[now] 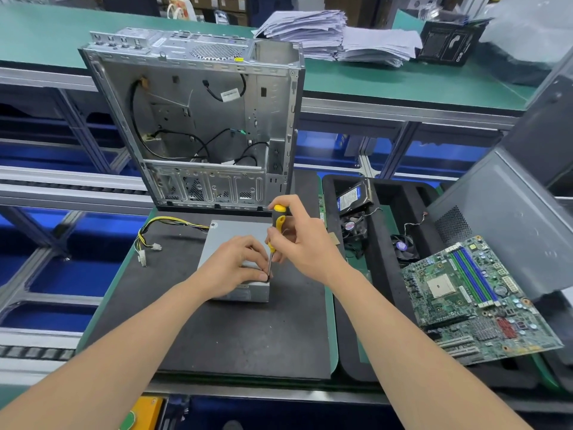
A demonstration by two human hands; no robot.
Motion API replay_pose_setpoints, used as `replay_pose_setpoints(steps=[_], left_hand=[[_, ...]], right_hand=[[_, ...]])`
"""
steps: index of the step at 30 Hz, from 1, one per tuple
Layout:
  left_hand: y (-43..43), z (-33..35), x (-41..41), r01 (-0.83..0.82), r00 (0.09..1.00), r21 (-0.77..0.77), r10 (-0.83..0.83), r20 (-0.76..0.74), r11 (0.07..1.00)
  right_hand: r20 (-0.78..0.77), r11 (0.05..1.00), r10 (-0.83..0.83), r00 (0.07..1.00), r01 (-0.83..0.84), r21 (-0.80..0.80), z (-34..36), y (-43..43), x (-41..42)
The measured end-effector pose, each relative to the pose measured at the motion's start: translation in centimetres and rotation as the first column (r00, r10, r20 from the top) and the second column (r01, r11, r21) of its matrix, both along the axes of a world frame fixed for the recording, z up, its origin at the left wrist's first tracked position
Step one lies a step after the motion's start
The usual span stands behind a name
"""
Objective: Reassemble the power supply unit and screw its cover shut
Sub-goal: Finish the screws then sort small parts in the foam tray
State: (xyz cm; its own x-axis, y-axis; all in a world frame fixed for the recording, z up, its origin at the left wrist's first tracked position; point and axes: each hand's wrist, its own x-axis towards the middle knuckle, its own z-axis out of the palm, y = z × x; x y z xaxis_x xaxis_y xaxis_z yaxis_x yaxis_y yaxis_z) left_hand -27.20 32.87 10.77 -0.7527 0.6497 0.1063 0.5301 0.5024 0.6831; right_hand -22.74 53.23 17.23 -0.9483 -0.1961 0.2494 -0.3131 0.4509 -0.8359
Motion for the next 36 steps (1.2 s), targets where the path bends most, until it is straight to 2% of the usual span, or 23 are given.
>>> replay_pose_setpoints(steps=[5, 14, 18, 22, 23, 26, 28, 32, 36], left_hand=[[-0.3, 0.2, 0.1, 0.006, 0.999, 0.022, -0.007, 0.034, 1.0], [-0.6, 1.4, 0.2, 0.032, 0.986, 0.011, -0.033, 0.164, 0.999], [-0.4, 1.2, 0.3, 0.006, 0.989, 0.028, -0.01, 0.147, 1.0], [0.0, 0.5, 0.7, -0.036, 0.996, 0.05, 0.031, 0.085, 0.998], [0.1, 0.5, 0.8, -0.022, 0.998, 0.048, 0.019, 0.059, 0.999], [-0.1, 0.5, 1.0, 0.0, 0.998, 0.077, -0.004, 0.059, 0.997], [-0.1, 0.6, 1.1, 0.006, 0.999, 0.075, -0.01, 0.049, 0.997], [0.0, 0.5, 1.3, -0.036, 0.999, 0.082, 0.035, 0.014, 0.996], [0.1, 0.3, 1.4, -0.083, 0.995, 0.082, 0.078, 0.058, 0.993]], right_hand=[[-0.006, 0.997, 0.022, 1.0, -0.021, 0.079, 0.1, -0.1, 0.3], [0.04, 0.972, 0.168, 0.985, -0.173, 0.159, 1.5, 0.0, 0.5], [-0.099, 0.926, 0.081, 0.992, -0.038, 0.374, 2.2, -0.4, 0.2], [-0.19, 0.889, 0.007, 0.982, 0.081, 0.451, 3.1, -1.2, 0.0], [-0.198, 0.89, 0.04, 0.979, 0.055, 0.453, 3.6, -1.2, 0.1], [-0.101, 0.903, 0.233, 0.967, -0.177, 0.391, 5.4, -0.5, 0.2], [-0.062, 0.866, 0.3, 0.952, -0.244, 0.436, 6.2, -0.2, -0.1], [-0.099, 0.78, 0.239, 0.966, -0.131, 0.612, 6.5, -0.9, -0.8], [-0.125, 0.653, -0.014, 0.992, 0.103, 0.75, 5.9, -2.7, -1.1]])
